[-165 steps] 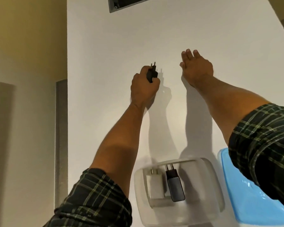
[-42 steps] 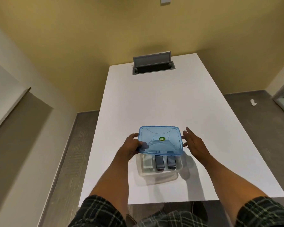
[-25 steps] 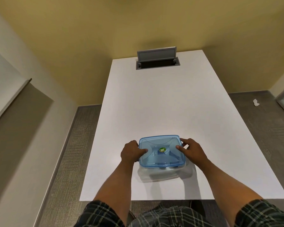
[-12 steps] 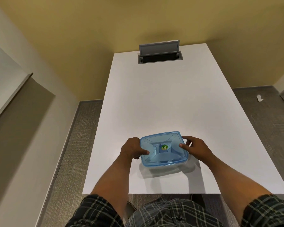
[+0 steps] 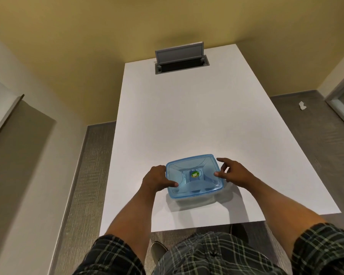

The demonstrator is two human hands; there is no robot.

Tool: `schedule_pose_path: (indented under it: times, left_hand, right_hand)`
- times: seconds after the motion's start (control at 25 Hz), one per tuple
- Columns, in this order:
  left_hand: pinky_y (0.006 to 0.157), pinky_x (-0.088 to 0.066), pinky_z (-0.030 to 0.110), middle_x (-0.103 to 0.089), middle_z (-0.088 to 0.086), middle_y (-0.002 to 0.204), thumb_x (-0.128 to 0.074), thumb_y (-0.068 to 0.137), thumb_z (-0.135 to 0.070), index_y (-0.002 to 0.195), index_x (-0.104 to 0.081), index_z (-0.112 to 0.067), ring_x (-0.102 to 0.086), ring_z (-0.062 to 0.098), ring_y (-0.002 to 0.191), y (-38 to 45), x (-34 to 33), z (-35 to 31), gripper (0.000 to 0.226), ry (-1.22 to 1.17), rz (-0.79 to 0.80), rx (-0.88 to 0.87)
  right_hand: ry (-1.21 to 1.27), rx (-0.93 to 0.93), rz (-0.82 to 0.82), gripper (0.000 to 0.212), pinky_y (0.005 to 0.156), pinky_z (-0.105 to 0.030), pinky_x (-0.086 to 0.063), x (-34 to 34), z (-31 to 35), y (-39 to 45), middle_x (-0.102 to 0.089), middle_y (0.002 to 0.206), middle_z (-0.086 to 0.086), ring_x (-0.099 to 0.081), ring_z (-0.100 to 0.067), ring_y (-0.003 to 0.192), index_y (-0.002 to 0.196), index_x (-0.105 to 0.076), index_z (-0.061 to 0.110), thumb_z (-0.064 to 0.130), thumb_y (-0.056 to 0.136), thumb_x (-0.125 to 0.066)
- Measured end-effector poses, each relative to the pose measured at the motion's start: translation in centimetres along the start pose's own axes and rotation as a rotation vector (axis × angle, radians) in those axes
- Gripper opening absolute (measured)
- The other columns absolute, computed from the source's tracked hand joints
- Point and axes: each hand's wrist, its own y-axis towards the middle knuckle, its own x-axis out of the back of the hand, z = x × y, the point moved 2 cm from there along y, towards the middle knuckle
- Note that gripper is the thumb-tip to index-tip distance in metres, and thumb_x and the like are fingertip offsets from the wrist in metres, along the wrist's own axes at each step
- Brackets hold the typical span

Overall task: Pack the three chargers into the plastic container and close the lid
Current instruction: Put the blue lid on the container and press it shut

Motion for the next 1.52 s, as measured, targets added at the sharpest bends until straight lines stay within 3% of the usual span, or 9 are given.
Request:
schedule_pose_path:
  times: [0.08,0.24,0.52,0.72,0.88,1.0,1.2,1.36,1.52]
  left_hand:
    - [0.071,-0.056,0.030,-0.068,-0.002,0.107,-0.092,0.059,-0.052,0.120,-0.063,-0.016,-0.066,0.017,0.088,0.0,-0.1,0.0,0.076,0.002,-0.008,-0.015]
    - [0.062,-0.044,0.022,-0.063,-0.007,0.105,-0.092,0.055,-0.056,0.121,-0.064,-0.019,-0.058,0.013,0.092,-0.5,-0.1,-0.1,0.081,0.003,-0.005,-0.031]
    - [0.097,-0.053,0.041,-0.066,0.003,0.128,-0.092,0.061,-0.047,0.129,-0.060,-0.015,-0.061,0.023,0.119,-0.8,-1.6,-0.2,0.082,0.011,0.022,-0.044]
    - [0.097,-0.052,0.041,-0.057,0.013,0.137,-0.089,0.063,-0.050,0.162,-0.004,-0.021,-0.057,0.032,0.126,-0.9,-1.1,-1.2,0.133,0.134,0.057,-0.046]
    - [0.097,-0.052,0.041,-0.056,0.016,0.139,-0.089,0.063,-0.051,0.162,0.003,-0.023,-0.056,0.032,0.126,-0.6,-0.9,-1.8,0.139,0.231,0.116,-0.058]
    - [0.098,-0.051,0.042,-0.056,0.015,0.139,-0.092,0.057,-0.052,0.161,0.008,-0.018,-0.056,0.032,0.126,-0.4,-0.6,-2.1,0.148,0.319,0.175,-0.055]
    - [0.092,-0.050,0.040,-0.055,0.015,0.141,-0.093,0.057,-0.051,0.160,0.006,-0.014,-0.058,0.032,0.125,-0.1,-0.7,-2.7,0.147,0.421,0.166,-0.057]
    - [0.091,-0.050,0.039,-0.056,0.015,0.138,-0.093,0.057,-0.051,0.160,0.003,-0.013,-0.060,0.033,0.123,0.1,-1.0,-2.7,0.146,0.450,0.153,-0.064]
    - [0.091,-0.050,0.038,-0.057,0.015,0.136,-0.093,0.057,-0.052,0.160,0.001,-0.013,-0.060,0.033,0.121,0.4,-0.9,-2.8,0.145,0.473,0.145,-0.075]
  right_hand:
    - [-0.004,-0.016,0.103,0.086,0.077,-0.026,-0.053,-0.1,0.1,-0.1,-0.067,0.101,0.004,-0.068,-0.007,0.075,0.148,-0.048,0.033,0.045,0.073,-0.089]
    - [-0.035,-0.013,0.217,0.106,0.092,-0.038,-0.058,0.1,0.0,-0.2,-0.062,0.116,0.000,-0.071,-0.017,0.094,0.151,-0.040,0.041,0.046,0.061,-0.096]
    - [-0.037,0.007,0.271,0.122,0.086,-0.025,-0.056,-0.1,-0.2,-0.4,-0.062,0.117,0.001,-0.076,-0.014,0.090,0.157,-0.026,0.043,0.042,0.059,-0.097]
    - [-0.104,0.060,0.258,0.134,0.093,-0.029,-0.056,0.3,0.3,-0.3,-0.060,0.121,0.004,-0.076,-0.011,0.081,0.151,-0.002,0.067,0.053,0.055,-0.095]
    - [-0.284,0.071,0.299,0.131,0.097,-0.027,-0.048,0.7,1.2,0.2,-0.062,0.118,0.006,-0.065,-0.003,0.089,0.157,-0.004,0.055,0.059,0.059,-0.091]
    - [-0.357,0.052,0.256,0.110,0.090,-0.027,-0.045,1.3,2.2,1.1,-0.065,0.105,0.007,-0.062,-0.011,0.096,0.154,-0.024,0.050,0.063,0.064,-0.086]
    - [-0.263,0.064,0.038,0.033,0.072,-0.031,-0.052,1.7,4.0,3.3,-0.074,0.086,-0.006,-0.071,-0.018,0.071,0.123,-0.064,0.026,0.040,0.094,-0.068]
    - [-0.129,-0.015,-0.015,0.020,0.063,-0.038,-0.063,0.9,3.9,3.6,-0.067,0.068,-0.002,-0.070,-0.022,0.059,0.113,-0.066,0.029,0.038,0.095,-0.066]
    - [-0.034,-0.160,0.004,0.034,0.052,-0.033,-0.058,1.2,3.8,4.8,-0.066,0.063,-0.009,-0.065,-0.022,0.049,0.105,-0.071,0.008,0.041,0.096,-0.066]
